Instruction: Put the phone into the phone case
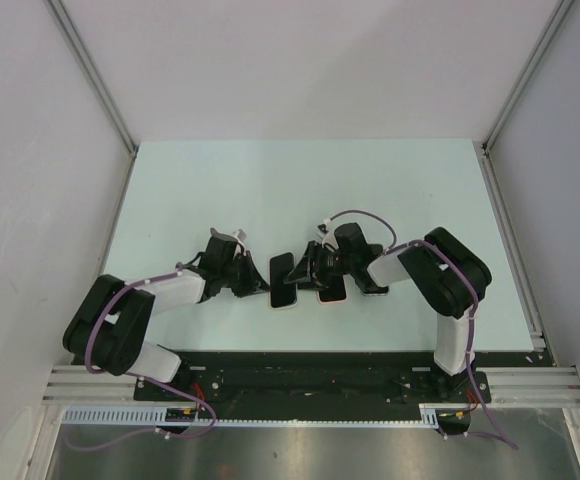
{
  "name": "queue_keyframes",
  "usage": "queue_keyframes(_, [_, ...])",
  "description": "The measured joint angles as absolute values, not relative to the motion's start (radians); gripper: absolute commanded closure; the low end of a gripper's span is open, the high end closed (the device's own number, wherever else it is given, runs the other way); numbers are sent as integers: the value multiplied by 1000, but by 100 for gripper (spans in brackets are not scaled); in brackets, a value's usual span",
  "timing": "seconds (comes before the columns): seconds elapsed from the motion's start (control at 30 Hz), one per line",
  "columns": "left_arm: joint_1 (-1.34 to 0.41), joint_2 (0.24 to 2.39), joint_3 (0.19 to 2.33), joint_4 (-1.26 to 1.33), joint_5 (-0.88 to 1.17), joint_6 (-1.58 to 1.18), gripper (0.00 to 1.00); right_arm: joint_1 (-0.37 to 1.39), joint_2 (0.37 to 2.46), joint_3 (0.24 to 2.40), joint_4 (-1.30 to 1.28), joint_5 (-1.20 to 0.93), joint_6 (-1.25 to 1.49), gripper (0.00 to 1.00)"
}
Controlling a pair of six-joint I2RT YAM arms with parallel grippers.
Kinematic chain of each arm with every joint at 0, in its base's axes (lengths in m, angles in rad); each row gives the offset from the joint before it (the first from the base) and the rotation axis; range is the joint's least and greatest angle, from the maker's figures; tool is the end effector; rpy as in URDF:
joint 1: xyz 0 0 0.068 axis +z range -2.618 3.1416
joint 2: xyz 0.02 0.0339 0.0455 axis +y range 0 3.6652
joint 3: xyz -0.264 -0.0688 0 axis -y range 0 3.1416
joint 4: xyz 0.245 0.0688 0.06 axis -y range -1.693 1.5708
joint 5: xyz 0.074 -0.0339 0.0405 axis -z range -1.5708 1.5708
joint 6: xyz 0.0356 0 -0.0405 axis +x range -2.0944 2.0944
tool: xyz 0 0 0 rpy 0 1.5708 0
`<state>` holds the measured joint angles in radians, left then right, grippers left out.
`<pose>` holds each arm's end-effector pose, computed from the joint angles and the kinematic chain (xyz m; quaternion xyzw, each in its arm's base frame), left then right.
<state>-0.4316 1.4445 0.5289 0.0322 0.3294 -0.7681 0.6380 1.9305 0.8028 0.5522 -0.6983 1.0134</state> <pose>0.2240 -0.1158 0.1345 -0.1011 0.9249 -0.3151 0.1872 0.2732 0.2311 0.1099 -0.0064 0.8417 0.5335 0.0832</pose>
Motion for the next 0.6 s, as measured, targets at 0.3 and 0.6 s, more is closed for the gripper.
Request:
queue_keyframes(0.3, [-430,1443,529,32,331,-768,100,634,1939,787,634,-736,1056,57])
queue_keyframes(0.6, [-431,1443,529,34,340,-770,73,628,1939,783,628,-741,1042,99])
